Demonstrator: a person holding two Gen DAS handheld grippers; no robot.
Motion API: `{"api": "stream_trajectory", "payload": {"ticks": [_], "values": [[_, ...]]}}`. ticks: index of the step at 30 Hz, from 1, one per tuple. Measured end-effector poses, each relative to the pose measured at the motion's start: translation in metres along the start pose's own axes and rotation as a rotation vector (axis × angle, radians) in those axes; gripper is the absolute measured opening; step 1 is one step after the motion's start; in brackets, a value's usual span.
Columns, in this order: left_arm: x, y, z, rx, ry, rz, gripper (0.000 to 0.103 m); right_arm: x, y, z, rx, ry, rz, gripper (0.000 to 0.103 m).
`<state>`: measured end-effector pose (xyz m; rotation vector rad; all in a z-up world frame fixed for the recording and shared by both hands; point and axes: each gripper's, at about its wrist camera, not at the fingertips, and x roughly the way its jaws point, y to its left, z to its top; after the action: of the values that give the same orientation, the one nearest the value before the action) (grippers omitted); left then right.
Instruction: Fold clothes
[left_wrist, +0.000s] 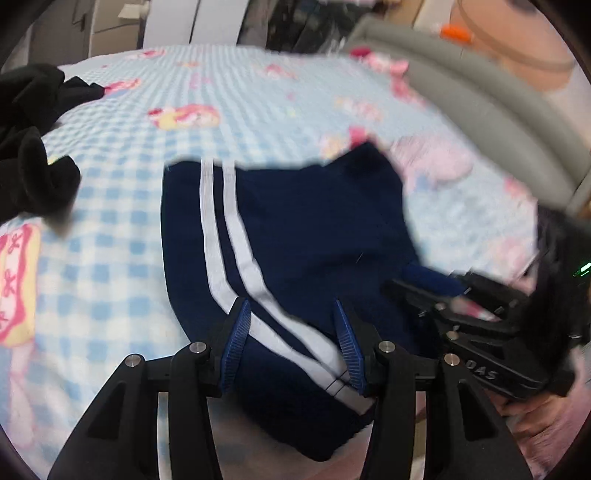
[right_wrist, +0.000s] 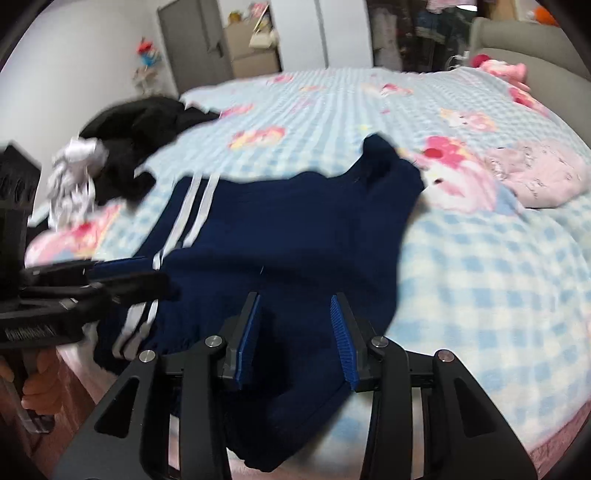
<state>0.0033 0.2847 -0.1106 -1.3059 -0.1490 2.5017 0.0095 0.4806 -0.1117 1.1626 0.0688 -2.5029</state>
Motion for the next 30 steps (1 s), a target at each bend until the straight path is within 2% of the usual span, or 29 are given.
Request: {"api": "stream_trajectory", "payload": {"ticks": [2,5,7,8,10,12,15,18,20,22,25,28,30], "values": [[0.004,0.001,-0.003,0.024,0.031,0.044,0.050,0.012,-0.002,-0.003,-0.001,0.052,-0.025,0.039],[-0.002,0.009,-0.002,0.010,0.034,0.088,0.050,0.010,-0.013,-0.002,0.036,0.053,-0.037,0.038],[-0.009,0.018,-0.007,-0.034,0.016,0.096,0.049,0.004,-0.022,0.001,0.075,0.032,-0.065,0.035],[-0.014,0.019,-0.008,-0.042,-0.002,0.100,0.049,0.003,-0.027,0.000,0.101,0.028,-0.051,0.032],[-0.025,0.015,-0.010,-0.028,-0.050,0.114,0.050,-0.002,-0.030,-0.001,0.125,0.011,-0.040,0.032],[-0.033,0.010,-0.010,-0.014,-0.087,0.106,0.052,-0.008,-0.022,-0.002,0.092,-0.015,-0.050,0.036],[-0.026,-0.003,-0.012,0.010,-0.056,0.052,0.054,-0.013,-0.004,-0.004,0.020,-0.033,-0.042,0.042],[-0.016,-0.012,-0.016,0.063,-0.009,0.097,0.054,-0.010,0.012,-0.007,-0.031,-0.012,-0.007,0.042],[-0.012,-0.010,-0.015,0.063,0.017,0.103,0.056,-0.002,0.010,-0.012,-0.050,0.035,-0.055,0.042],[-0.015,-0.002,-0.014,0.024,0.019,0.111,0.057,0.000,0.005,-0.013,-0.041,0.053,-0.068,0.040],[-0.025,0.018,-0.018,-0.061,-0.004,0.121,0.058,-0.010,-0.006,-0.009,-0.015,0.024,-0.110,0.040],[-0.033,0.030,-0.020,-0.129,-0.039,0.076,0.058,-0.018,-0.011,-0.009,0.002,-0.013,-0.103,0.043],[-0.041,0.028,-0.020,-0.136,-0.078,0.029,0.058,-0.024,-0.014,-0.008,0.013,-0.039,-0.098,0.043]]}}
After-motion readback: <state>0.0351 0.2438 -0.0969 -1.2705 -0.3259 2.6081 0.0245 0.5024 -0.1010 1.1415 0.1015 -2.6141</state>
